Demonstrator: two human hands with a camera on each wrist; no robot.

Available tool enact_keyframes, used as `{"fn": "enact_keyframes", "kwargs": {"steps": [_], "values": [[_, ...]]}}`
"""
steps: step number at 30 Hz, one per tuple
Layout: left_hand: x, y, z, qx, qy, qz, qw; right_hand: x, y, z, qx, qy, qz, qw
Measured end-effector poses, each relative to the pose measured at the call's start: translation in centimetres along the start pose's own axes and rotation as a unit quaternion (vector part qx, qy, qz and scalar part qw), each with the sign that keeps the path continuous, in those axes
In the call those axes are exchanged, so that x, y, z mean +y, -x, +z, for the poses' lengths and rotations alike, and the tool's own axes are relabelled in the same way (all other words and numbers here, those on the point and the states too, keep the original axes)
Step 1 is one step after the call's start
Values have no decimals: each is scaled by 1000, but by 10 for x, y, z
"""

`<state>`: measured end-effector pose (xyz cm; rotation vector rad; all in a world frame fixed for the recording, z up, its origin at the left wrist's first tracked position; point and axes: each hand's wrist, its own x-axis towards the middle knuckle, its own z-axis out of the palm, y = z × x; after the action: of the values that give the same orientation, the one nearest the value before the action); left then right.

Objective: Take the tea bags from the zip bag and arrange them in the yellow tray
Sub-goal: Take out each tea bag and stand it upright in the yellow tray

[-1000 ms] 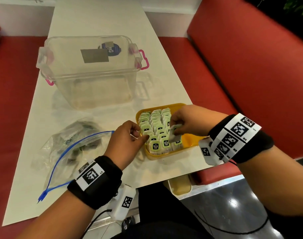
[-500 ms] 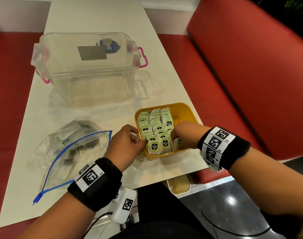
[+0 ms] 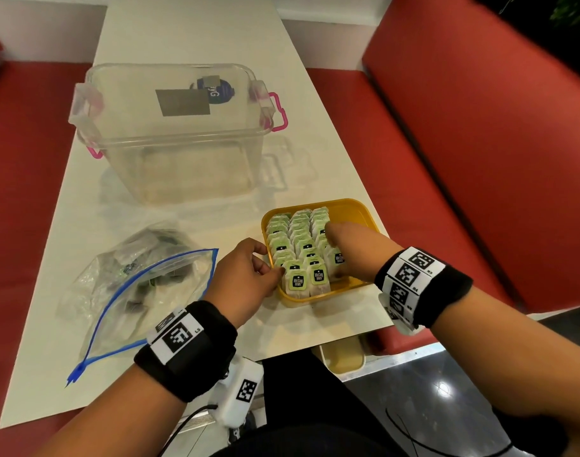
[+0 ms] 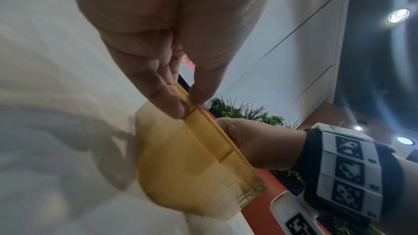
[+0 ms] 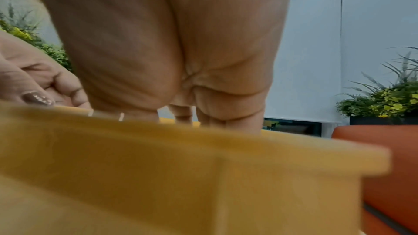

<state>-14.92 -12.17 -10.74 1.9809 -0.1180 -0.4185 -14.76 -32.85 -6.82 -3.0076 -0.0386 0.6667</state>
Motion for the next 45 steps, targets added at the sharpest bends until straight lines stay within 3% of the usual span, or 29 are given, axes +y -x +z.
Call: {"fn": "enact_keyframes", "kwargs": {"steps": [8,17,29,35,39,42,45], "values": [[-1,0,2,1,8,-5,1000,-1,1,1,-17,-62,54,996],[0,0,1,2,0,-11,1000,11,-7,6,22,-133,116,984],[10,11,-7,-4,-49,3,999,18,4,-8,44,-152,105,982],[32,35,-58,62,-72,101,990,-15,28,-53,140,-197,-1,970],[24,58,-112,128,-185,148,963,-60,35,-58,133,-250,-103,953],[-4,76,-145,118,-306,81,941,-99,31,-48,93,-231,-178,952],[-26,92,-157,69,-323,-2,944,-134,26,-33,75,-199,-241,947]]}}
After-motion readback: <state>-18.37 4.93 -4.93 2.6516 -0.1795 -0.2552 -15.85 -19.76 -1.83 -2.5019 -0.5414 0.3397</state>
